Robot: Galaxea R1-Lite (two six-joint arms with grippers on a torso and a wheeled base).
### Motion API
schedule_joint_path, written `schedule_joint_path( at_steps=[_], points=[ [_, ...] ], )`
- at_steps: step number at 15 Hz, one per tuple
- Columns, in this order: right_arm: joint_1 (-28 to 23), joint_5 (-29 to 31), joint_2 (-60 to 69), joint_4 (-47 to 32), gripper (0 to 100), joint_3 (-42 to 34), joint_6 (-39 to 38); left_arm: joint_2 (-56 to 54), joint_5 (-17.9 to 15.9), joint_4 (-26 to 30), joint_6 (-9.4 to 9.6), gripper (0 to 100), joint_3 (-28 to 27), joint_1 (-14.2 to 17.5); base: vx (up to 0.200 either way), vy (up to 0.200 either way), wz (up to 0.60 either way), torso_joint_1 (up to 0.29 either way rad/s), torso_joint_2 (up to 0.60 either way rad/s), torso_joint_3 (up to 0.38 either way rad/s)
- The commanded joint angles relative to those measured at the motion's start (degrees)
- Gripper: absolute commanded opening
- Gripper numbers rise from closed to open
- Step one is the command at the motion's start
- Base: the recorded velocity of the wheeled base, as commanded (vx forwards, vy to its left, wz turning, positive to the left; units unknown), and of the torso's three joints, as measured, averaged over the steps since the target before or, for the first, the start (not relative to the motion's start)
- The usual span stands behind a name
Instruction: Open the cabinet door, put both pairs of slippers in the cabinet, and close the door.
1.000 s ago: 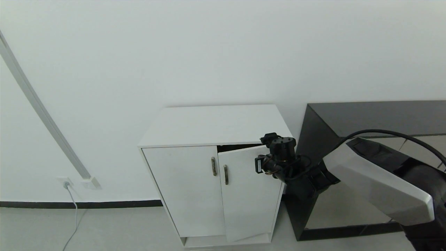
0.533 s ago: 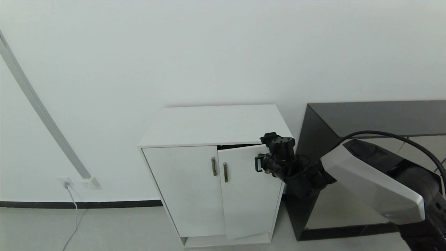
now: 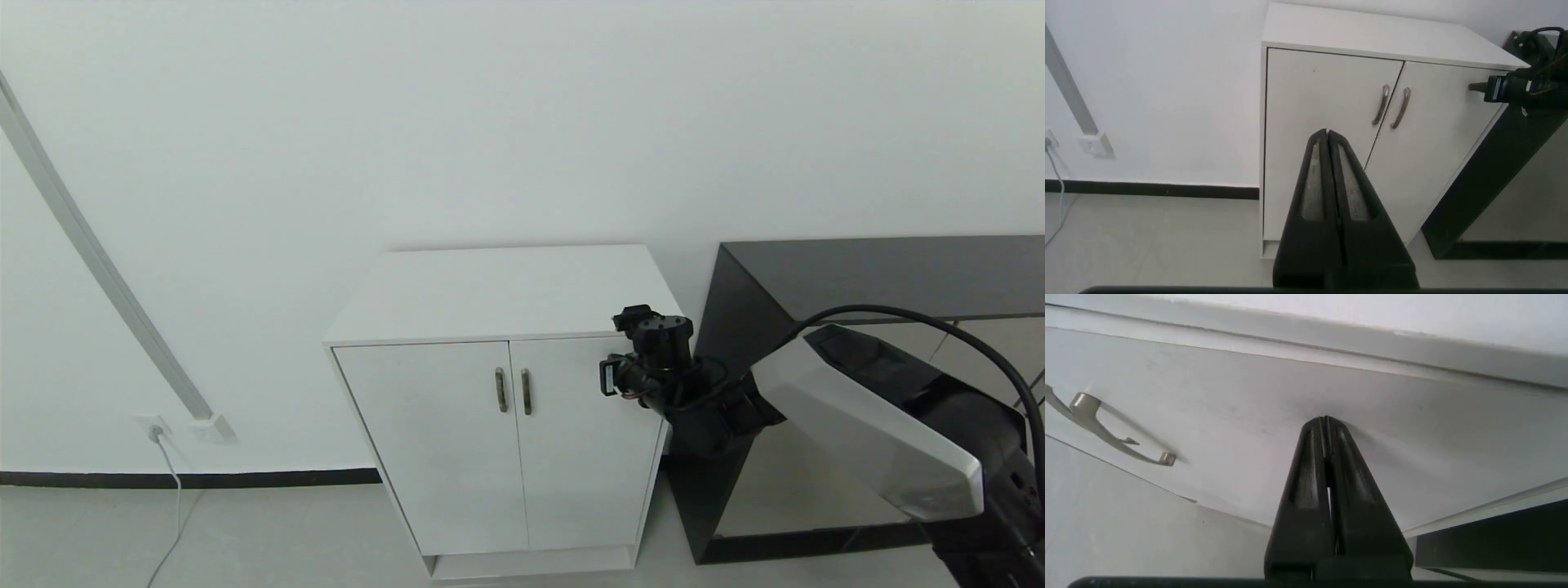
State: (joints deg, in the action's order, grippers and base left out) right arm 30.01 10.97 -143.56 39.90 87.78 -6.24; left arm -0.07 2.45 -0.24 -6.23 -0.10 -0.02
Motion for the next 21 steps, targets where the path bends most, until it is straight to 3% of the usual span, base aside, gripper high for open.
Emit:
schedule_joint_path(
  at_steps=[1, 13, 21],
  points=[
    [0.05, 0.01, -0.32, -0.35, 0, 0.9, 0.0, 0.07, 0.01, -0.02, -0.01, 0, 0.01, 0.02, 0.0, 0.0, 0.0, 0.0, 0.0, 0.0],
    [0.05, 0.19, 1.09, -0.88, 0, -0.42, -0.09, 0.07, -0.08, -0.02, -0.01, 0, 0.01, 0.11, 0.0, 0.0, 0.0, 0.0, 0.0, 0.0],
    [-0.92, 1.33, 18.31, 3.78, 0, -21.43, -0.09, 0.07, -0.08, -0.02, -0.01, 0, 0.01, 0.02, 0.0, 0.0, 0.0, 0.0, 0.0, 0.0]
  ],
)
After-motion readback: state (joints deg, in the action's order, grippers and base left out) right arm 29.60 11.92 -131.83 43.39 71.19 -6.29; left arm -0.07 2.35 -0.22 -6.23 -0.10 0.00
